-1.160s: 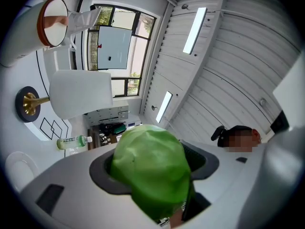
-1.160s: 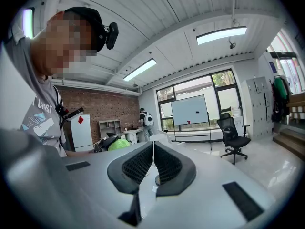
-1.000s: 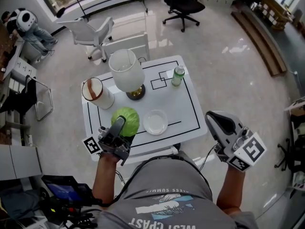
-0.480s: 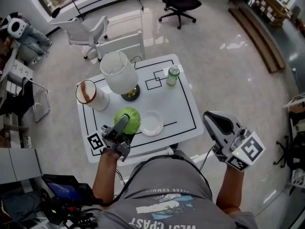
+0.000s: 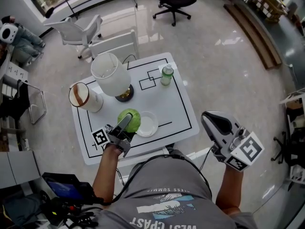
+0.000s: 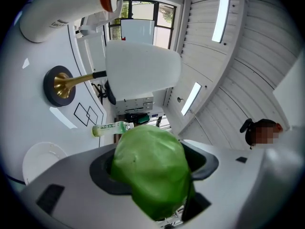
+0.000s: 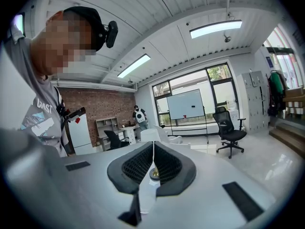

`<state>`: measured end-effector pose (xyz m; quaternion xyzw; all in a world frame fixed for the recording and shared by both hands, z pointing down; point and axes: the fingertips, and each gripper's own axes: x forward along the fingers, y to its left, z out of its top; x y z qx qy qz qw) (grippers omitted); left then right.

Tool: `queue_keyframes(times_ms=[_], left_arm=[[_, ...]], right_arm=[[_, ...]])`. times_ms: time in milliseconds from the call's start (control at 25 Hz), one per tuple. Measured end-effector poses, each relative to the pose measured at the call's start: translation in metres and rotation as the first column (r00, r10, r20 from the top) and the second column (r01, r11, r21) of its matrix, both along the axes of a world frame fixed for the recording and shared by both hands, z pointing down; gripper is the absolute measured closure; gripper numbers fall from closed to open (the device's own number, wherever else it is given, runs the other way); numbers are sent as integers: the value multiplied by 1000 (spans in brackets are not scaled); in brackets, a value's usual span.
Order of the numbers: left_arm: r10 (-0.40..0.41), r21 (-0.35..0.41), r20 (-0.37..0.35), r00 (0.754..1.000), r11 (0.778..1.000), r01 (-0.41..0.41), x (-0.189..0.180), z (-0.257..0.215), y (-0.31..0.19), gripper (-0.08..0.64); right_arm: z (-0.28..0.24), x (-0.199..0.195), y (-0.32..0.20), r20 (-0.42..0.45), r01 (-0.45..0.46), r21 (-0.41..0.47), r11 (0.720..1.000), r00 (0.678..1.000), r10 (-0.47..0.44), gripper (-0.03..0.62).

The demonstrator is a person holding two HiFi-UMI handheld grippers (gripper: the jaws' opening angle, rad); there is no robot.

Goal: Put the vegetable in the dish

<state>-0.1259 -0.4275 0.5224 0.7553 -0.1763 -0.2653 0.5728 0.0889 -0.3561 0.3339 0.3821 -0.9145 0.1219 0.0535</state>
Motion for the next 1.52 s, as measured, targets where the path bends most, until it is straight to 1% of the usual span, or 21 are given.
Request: queue_keyframes(times_ms=[240,600,800,920,1000,1160,1320,1520], left_arm=[[34,-76,67,997,997,-29,12,53,-7,255],[83,-167,117,990,984,-63,26,104,-11,255],[128,-211,160,979,973,-93,33,128,-12,255],[163,-214,199,966,969,-120,38,141,-13,255],[186,-221,207,960,965,-139,43,147,-13,255],[236,-229,246,940,957,-180,51,163,-11,255],[292,-227,334,896,948,-224,55,179,-7,255],[345,-240,404,848,934,-266,63,196,-1,255]], right_arm=[[7,7,-8,-8,-6,-15,1000,1000,6,583],[10,14,-13,-22,-14,-36,999,1000,13,583],[12,16,-21,-28,-13,-47,999,1000,12,583],[14,17,-26,-30,-11,-54,998,1000,10,583],[14,17,-30,-30,-10,-59,998,1000,8,583],[16,19,-34,-31,-10,-67,998,999,8,583],[18,24,-38,-32,-15,-77,997,999,12,583],[23,29,-41,-29,-16,-89,996,999,14,583]])
